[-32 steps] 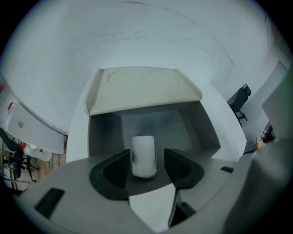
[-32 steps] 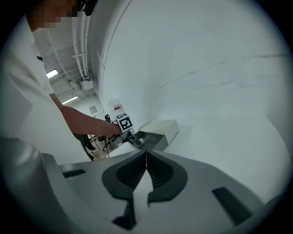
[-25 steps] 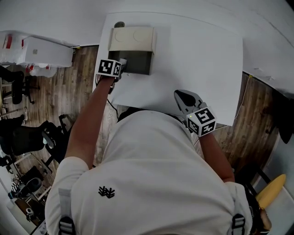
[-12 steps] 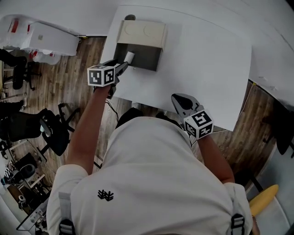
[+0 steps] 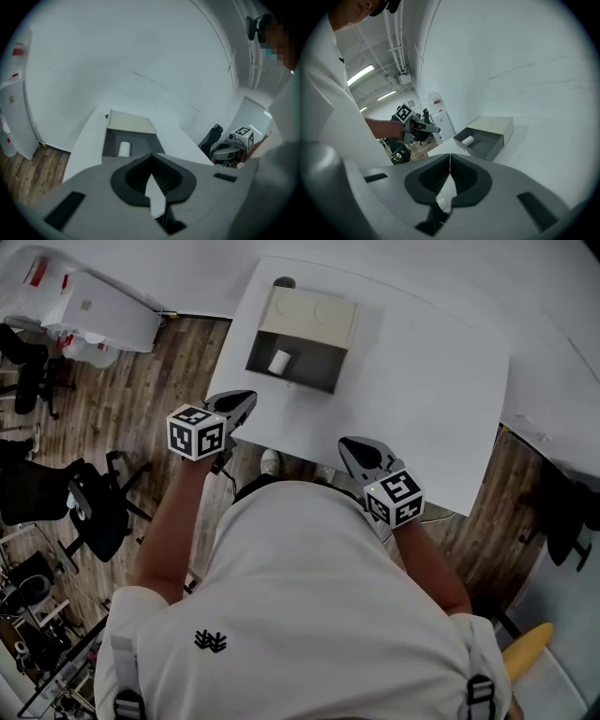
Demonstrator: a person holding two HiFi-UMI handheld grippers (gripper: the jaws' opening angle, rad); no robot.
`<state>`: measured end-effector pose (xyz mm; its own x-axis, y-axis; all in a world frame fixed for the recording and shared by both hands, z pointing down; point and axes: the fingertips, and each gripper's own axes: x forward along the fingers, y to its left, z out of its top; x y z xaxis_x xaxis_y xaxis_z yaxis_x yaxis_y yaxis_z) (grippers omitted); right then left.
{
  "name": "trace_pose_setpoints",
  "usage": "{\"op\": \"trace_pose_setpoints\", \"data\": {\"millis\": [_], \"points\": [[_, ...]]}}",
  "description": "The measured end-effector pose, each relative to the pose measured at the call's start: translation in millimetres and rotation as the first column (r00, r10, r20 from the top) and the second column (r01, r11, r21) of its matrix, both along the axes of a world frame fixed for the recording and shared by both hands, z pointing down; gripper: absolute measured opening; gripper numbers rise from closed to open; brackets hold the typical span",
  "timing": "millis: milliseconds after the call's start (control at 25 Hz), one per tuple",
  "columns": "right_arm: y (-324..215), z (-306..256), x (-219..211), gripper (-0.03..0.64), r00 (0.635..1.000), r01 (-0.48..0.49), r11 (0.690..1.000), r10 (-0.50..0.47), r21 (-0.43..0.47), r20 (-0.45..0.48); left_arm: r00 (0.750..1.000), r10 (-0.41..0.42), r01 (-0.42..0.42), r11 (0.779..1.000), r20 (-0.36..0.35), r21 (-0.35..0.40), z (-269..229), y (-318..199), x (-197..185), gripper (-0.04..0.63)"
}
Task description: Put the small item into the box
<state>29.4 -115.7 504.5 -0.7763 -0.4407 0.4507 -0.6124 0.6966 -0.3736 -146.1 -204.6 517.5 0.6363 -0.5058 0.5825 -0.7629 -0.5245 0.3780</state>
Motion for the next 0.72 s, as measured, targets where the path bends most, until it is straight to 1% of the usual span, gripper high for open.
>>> {"op": "trace_pose_setpoints", "data": {"millis": [80, 120, 240, 320, 440, 480, 560, 720], "points": [[-1, -6, -12, 0.008, 1.000, 0.000, 1.000, 0.000, 0.009, 0.000, 0.998, 0.008, -0.009, 1.000, -0.059, -0.016, -5, 11, -3, 0.006], [-2, -8, -18, 0.008, 1.000, -0.001, 1.000, 0.001, 0.011, 0.000, 0.997, 0.016, -0.018, 1.000, -0.077, -0.018, -8, 17, -4, 0.006], [-6, -14, -31, 0.008, 1.000, -0.006, 1.000, 0.006, 0.017, -0.007, 0.993, 0.055, -0.056, 0.998, -0.108, -0.005, -15, 30, -4, 0.006], [-8, -18, -38, 0.008, 1.000, -0.012, 1.000, 0.013, 0.023, -0.014, 0.989, 0.097, -0.096, 0.995, -0.110, 0.014, -20, 37, -2, 0.006], [-9, -22, -51, 0.008, 0.999, -0.021, 0.999, 0.022, 0.028, -0.026, 0.980, 0.191, -0.189, 0.980, -0.049, 0.057, -22, 48, -1, 0.006], [-8, -23, -55, 0.008, 0.999, -0.023, 0.999, 0.024, 0.028, -0.031, 0.975, 0.216, -0.213, 0.975, -0.041, 0.068, -23, 52, -1, 0.006], [-7, -26, -64, 0.008, 0.999, -0.026, 0.999, 0.027, 0.031, -0.037, 0.969, 0.242, -0.237, 0.968, -0.058, 0.080, -28, 58, -2, 0.006], [-6, -30, -79, 0.008, 0.998, -0.045, 0.998, 0.047, 0.036, -0.049, 0.953, 0.279, -0.271, 0.959, -0.118, 0.078, -40, 68, -7, 0.006]]}}
